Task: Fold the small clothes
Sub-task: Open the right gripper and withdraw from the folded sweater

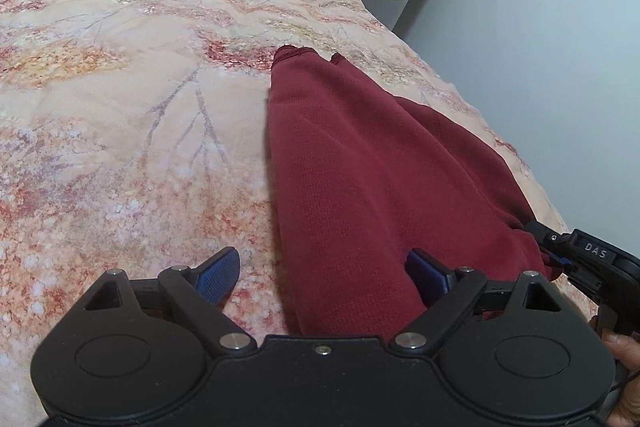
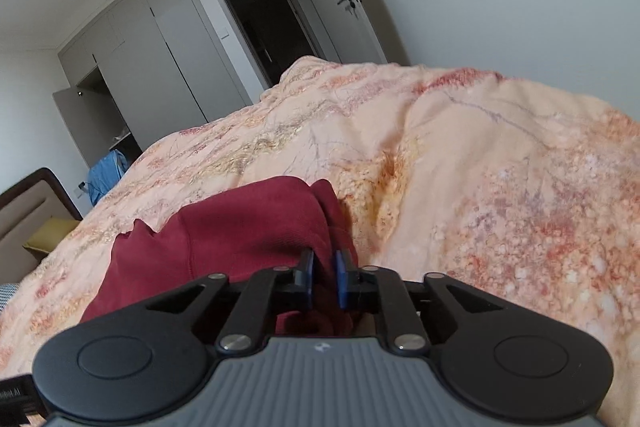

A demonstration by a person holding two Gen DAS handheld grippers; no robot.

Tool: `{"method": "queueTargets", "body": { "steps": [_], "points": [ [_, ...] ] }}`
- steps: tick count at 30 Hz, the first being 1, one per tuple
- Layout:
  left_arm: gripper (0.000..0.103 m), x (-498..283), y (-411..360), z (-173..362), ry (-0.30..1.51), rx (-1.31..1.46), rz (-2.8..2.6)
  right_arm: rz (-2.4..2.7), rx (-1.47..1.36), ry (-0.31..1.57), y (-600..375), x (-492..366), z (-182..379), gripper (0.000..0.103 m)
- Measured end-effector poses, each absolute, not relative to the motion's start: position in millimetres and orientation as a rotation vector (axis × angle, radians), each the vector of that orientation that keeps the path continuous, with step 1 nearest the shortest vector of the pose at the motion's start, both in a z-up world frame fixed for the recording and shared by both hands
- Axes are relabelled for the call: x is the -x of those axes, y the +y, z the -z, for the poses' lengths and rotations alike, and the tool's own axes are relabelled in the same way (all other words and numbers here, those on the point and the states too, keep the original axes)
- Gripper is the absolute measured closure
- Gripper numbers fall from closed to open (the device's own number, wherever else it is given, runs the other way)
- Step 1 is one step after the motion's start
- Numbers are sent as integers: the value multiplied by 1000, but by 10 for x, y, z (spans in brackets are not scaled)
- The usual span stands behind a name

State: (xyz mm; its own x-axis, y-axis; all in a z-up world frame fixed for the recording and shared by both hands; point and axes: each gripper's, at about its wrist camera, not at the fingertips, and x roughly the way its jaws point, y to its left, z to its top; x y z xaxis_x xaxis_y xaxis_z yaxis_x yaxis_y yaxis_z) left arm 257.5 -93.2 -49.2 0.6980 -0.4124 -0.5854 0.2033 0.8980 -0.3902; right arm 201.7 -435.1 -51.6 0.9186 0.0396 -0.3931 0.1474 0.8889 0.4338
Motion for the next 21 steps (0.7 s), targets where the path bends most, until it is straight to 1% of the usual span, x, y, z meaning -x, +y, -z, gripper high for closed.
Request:
{"method": "queueTargets", "body": {
  "steps": [1,3,5,7,9,11,14,15,21],
  "points": [
    [12,-2572,-934,491,721,307,348,56,-469,402,-4336,-2002,507,72],
    [12,-2571,-930,488,720,312,345,63,-454,390,-4315,-1948,487,42],
    [12,-2556,-932,483,719,318,342,66,-422,372,-4259,-1893,452,32],
    [12,-2552,-927,475,718,321,338,58,-376,364,-4188,-1852,413,27],
    [11,-2550,-919,467,718,322,336,51,-339,357,-4119,-1816,379,15],
    [11,-2539,-906,464,717,326,333,35,-319,349,-4054,-1788,345,11],
    [11,-2537,-893,461,719,333,331,13,-284,350,-3950,-1775,314,2],
    [11,-2539,-891,462,719,333,331,7,-272,355,-3915,-1772,319,0],
    [10,-2536,-885,459,722,333,330,43,-194,442,-3774,-1824,459,0]
  ]
}}
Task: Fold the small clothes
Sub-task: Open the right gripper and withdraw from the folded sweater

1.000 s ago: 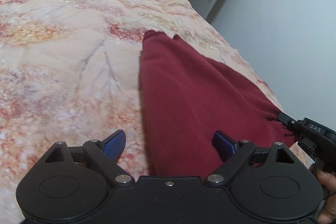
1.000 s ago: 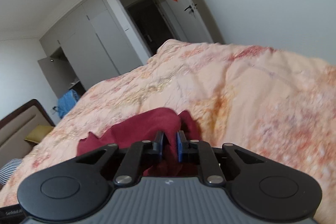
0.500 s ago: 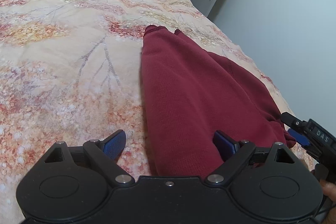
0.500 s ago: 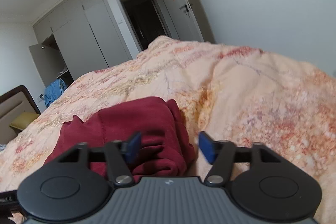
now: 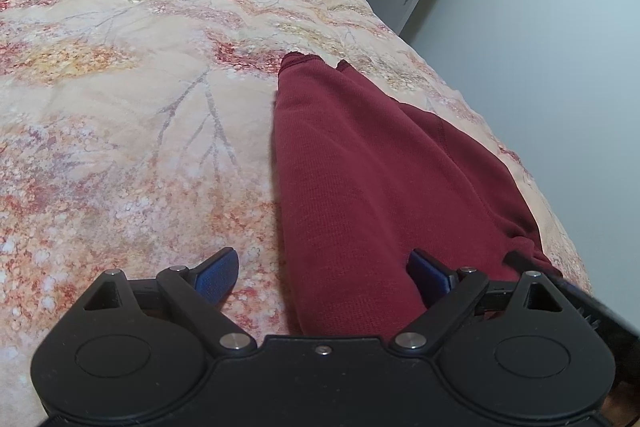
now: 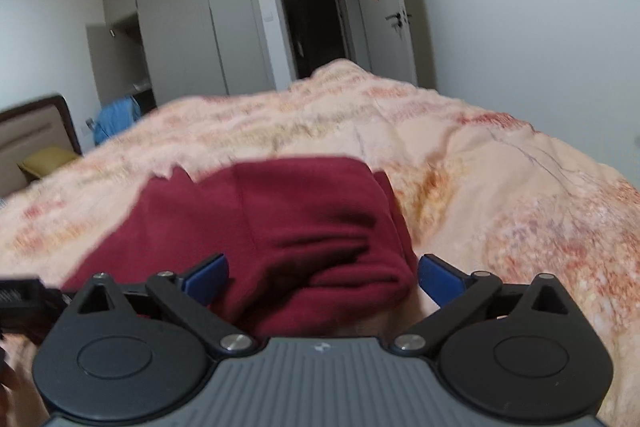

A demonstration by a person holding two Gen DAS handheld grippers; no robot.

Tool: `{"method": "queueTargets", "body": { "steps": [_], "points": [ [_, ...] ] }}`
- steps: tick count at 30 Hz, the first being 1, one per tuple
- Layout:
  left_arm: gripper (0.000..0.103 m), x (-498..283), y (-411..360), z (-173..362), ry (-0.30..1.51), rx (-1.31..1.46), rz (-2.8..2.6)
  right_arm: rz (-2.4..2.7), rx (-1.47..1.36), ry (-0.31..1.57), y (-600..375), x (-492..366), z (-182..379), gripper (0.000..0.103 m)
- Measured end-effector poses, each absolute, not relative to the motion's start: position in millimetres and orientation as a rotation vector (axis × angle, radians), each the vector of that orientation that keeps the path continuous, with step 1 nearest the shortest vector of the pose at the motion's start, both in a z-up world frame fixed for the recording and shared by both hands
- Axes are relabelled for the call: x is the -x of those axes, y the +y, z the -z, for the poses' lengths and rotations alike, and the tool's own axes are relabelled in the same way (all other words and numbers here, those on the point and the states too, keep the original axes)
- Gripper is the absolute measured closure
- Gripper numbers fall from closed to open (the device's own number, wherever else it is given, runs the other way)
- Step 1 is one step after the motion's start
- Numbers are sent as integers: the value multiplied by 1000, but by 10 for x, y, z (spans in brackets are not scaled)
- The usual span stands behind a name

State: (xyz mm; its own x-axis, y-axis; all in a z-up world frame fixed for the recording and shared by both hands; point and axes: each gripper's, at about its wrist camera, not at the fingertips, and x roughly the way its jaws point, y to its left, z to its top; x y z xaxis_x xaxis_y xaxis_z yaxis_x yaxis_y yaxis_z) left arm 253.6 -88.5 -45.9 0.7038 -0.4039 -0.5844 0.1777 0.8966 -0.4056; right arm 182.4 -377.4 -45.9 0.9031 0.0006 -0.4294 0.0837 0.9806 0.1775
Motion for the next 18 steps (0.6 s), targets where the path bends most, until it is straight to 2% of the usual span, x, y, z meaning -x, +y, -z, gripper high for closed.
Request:
{"method": "queueTargets", "body": {
  "steps": [10,18],
  "points": [
    [3,-2412,-682,282,690,333,309,91,-183,447,-3813,-1728,629,0],
    [1,-2414,-642,411,715,360,300,102,-210,427,-3866,-1717,679,0]
  ]
}}
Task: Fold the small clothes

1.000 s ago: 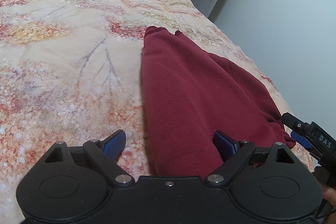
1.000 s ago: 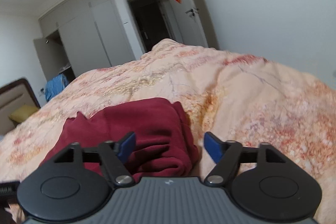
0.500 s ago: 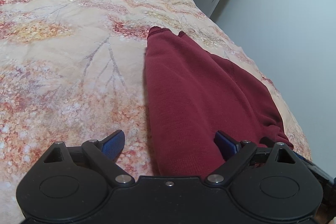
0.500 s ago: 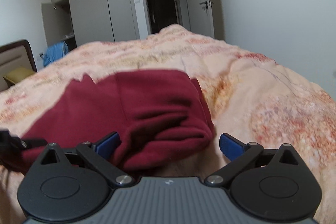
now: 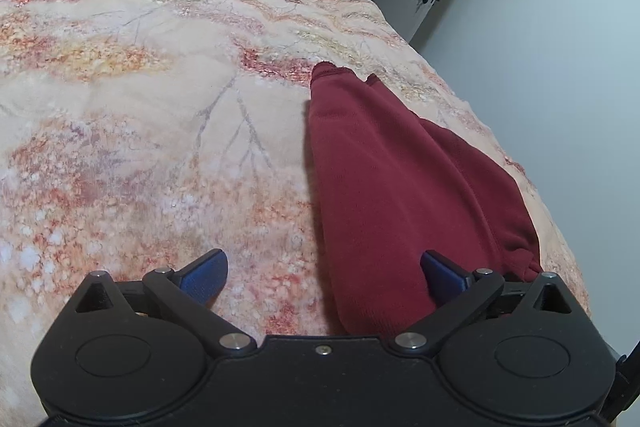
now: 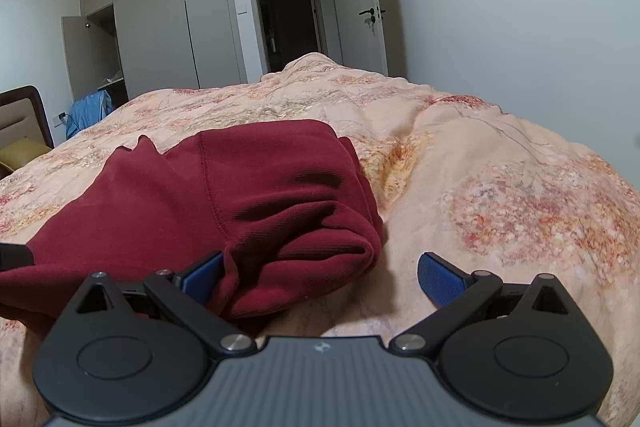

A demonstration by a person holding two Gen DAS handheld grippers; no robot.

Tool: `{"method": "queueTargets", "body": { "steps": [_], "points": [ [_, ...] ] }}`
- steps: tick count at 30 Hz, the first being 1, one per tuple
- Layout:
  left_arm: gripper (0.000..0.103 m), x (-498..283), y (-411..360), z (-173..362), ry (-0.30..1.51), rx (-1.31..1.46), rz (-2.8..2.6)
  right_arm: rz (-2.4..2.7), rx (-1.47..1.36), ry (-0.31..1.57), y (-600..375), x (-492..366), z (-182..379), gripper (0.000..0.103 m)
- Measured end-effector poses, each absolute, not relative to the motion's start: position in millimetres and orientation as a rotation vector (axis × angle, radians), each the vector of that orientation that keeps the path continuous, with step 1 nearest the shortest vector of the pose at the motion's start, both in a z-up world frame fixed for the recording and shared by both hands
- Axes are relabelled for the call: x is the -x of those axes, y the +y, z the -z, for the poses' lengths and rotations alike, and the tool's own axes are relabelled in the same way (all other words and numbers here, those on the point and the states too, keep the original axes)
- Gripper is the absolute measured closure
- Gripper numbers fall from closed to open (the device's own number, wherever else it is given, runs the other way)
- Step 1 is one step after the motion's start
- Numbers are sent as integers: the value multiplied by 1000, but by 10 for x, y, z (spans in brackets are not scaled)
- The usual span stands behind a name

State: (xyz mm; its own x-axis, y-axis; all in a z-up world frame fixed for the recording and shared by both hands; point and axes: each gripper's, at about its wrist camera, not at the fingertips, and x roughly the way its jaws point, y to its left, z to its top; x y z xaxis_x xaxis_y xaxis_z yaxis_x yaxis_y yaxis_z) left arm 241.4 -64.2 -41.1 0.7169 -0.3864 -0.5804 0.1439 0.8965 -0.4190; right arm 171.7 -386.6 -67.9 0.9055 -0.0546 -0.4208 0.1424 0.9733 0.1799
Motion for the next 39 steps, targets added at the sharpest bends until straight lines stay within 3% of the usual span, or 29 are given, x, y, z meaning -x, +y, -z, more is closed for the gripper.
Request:
{"method": "queueTargets", "body": {
  "steps": [18,26,33,39],
  "points": [
    [1,-2445,-676,385,727,329,295,63,-268,386,-3927,-1667,734,0],
    [1,-2584,-710,225,714,251,291,12,-266,348,-4015,-1612,497,0],
    [1,-2866,-756,168,709,186,304,20,-226,331,-4190,-1895,285,0],
    [1,-3173,-800,183,721,141,326,-18,-296,429,-4335,-2397,259,0]
  ]
}}
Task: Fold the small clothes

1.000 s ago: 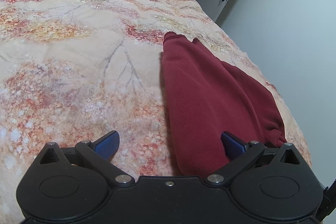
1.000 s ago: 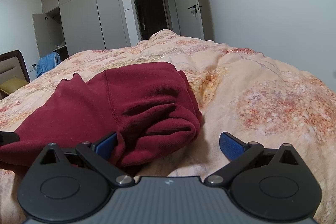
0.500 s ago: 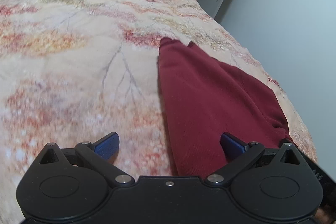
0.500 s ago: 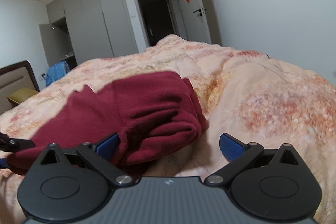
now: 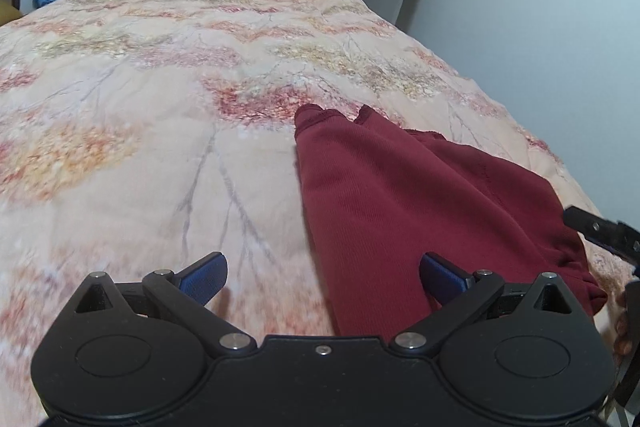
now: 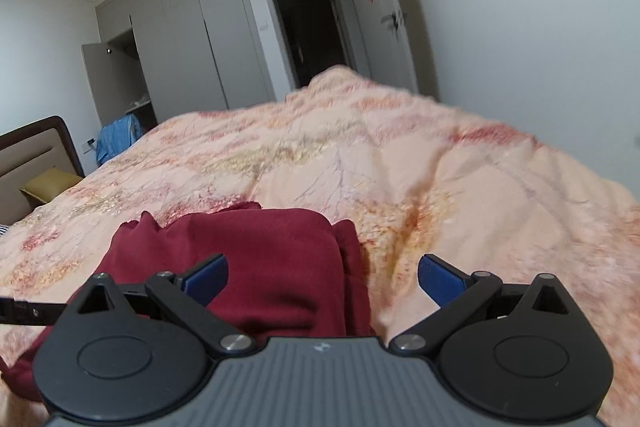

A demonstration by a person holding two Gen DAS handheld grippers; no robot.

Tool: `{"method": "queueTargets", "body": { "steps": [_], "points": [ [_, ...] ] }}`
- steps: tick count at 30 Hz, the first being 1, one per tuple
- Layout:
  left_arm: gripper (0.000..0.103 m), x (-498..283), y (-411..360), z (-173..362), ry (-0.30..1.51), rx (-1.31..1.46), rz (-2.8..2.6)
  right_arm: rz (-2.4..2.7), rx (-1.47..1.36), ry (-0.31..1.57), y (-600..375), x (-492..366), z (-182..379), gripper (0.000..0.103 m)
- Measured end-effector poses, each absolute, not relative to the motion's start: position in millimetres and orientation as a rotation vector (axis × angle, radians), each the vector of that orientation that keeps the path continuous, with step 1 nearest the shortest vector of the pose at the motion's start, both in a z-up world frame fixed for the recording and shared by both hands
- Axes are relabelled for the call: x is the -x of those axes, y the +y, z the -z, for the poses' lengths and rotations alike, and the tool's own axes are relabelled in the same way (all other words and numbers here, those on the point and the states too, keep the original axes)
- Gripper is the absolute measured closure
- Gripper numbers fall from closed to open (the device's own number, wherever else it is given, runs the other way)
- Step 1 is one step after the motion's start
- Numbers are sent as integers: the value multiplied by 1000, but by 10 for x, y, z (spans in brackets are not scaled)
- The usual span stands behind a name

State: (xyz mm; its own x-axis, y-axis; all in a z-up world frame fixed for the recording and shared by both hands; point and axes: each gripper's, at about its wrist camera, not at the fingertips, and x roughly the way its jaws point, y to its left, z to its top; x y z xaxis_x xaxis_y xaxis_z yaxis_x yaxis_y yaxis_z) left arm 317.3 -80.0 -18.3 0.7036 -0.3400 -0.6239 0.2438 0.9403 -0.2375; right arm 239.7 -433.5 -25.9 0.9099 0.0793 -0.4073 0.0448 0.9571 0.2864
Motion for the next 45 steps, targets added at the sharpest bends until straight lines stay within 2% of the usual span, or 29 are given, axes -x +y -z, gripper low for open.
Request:
{"method": "queueTargets", "body": {
  "steps": [5,18,22,27,45],
  "points": [
    [0,-3335,-879,326,755,141,354,-62,-312,459,-4298,-2647,352,2],
    [1,-3354,-1036,462,734,152,363,-44,-413,402,-4347,-2467,636,63],
    [1,-3336,-1070,487,725,147,358,-37,-456,398,-4369,-2442,699,63],
    [1,-3328,-1072,493,730,149,357,-32,-475,400,-4384,-2490,797,55],
    [0,-3406,-1036,479,748,142,393,-31,-473,392,-4354,-2485,812,55]
  ]
}}
